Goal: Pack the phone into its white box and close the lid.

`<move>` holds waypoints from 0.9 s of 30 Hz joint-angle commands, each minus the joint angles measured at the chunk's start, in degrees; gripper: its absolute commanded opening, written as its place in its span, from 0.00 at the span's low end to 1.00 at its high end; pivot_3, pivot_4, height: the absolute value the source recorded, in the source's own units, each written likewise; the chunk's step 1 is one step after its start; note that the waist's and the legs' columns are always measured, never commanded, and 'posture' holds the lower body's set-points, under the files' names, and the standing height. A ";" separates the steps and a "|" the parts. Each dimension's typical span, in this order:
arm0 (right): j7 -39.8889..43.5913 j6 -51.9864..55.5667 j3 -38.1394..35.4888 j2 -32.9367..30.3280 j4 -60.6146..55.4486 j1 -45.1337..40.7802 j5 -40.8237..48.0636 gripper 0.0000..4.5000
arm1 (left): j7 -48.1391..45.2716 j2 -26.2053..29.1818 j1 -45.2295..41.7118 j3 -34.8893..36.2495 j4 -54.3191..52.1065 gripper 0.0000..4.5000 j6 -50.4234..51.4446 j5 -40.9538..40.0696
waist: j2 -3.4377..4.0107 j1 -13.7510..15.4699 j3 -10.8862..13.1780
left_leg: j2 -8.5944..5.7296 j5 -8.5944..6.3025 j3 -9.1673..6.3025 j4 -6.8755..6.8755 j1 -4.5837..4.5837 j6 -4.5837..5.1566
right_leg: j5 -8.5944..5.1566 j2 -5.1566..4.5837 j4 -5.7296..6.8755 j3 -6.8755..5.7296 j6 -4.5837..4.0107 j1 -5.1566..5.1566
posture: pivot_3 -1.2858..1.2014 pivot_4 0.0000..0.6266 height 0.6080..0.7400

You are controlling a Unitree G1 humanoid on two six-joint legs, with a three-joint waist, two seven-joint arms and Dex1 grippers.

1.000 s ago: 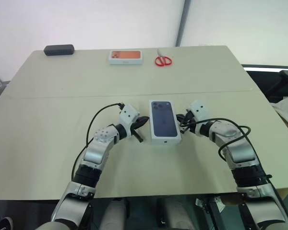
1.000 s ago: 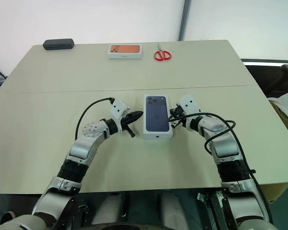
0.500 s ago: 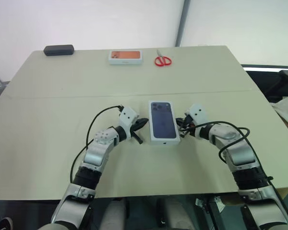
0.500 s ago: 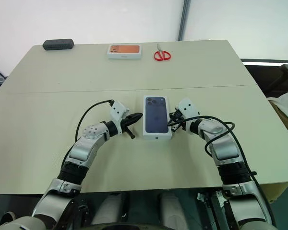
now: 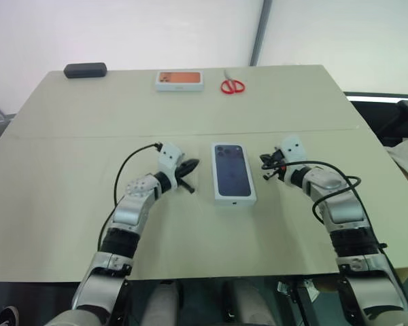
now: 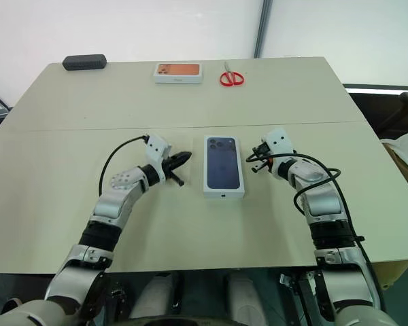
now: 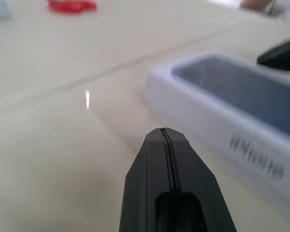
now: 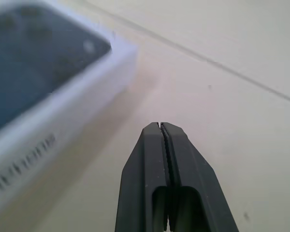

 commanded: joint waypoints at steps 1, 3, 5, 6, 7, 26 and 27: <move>3.63 -0.71 -1.01 1.29 -7.13 -0.78 5.15 0.01 | 0.09 -2.50 -2.89 0.68 -1.68 0.00 -0.58 -2.53 | 0.00 -0.01 0.00 | 0.00 0.00 0.00 0.00 0.00 0.00 | 0.00 0.00 0.00 0.00 0.01 0.00 | 0.52 0.24 1.00; 5.59 -0.33 0.08 1.37 -9.54 0.54 6.30 0.01 | -0.33 -3.61 -3.39 0.62 -1.85 0.00 -0.91 -3.15 | 0.00 -0.18 0.00 | 0.00 0.00 0.00 -0.02 0.02 0.00 | 0.00 0.00 0.00 -0.01 0.01 0.01 | 0.52 0.24 1.00; 6.63 -0.44 1.96 0.85 -11.02 2.22 5.39 0.01 | -1.28 -4.50 -3.10 0.03 -2.39 0.00 -0.50 -3.85 | 0.00 -0.17 0.00 | 0.00 0.00 -0.01 -0.03 0.03 0.00 | 0.00 0.01 0.00 -0.01 0.01 0.00 | 0.52 0.24 1.00; 7.03 -0.93 3.17 0.28 -11.44 3.11 4.21 0.01 | -1.80 -4.64 -2.65 -0.54 -2.51 0.00 -0.41 -3.71 | 0.00 -0.17 0.00 | 0.00 0.00 -0.02 -0.04 0.03 0.00 | 0.00 0.01 0.00 -0.02 0.01 0.00 | 0.52 0.24 1.00; 7.30 -1.58 4.10 -0.18 -11.73 3.86 3.23 0.01 | -2.36 -4.60 -2.13 -1.20 -2.58 0.00 -0.55 -3.39 | 0.01 -0.17 0.00 | 0.00 0.00 -0.02 -0.03 0.03 0.00 | 0.00 0.01 0.00 -0.02 0.01 0.00 | 0.52 0.24 1.00; 6.12 -5.90 9.99 -4.00 -5.15 5.77 -5.78 0.01 | -4.55 -1.18 2.29 -4.95 -0.22 0.00 0.35 -0.98 | -0.03 -0.07 -0.06 | 0.00 0.00 -0.04 0.10 0.68 -0.01 | 0.02 0.03 -0.04 -0.01 -0.06 0.75 | 0.52 0.24 1.00; 5.60 -5.74 10.06 -3.87 -4.57 5.25 -6.18 0.01 | -4.21 -1.48 1.83 -4.46 0.14 0.00 0.16 -1.35 | -0.03 -0.07 -0.06 | 0.00 0.00 -0.04 0.10 0.68 -0.01 | 0.02 0.03 -0.04 -0.01 -0.06 0.75 | 0.52 0.24 1.00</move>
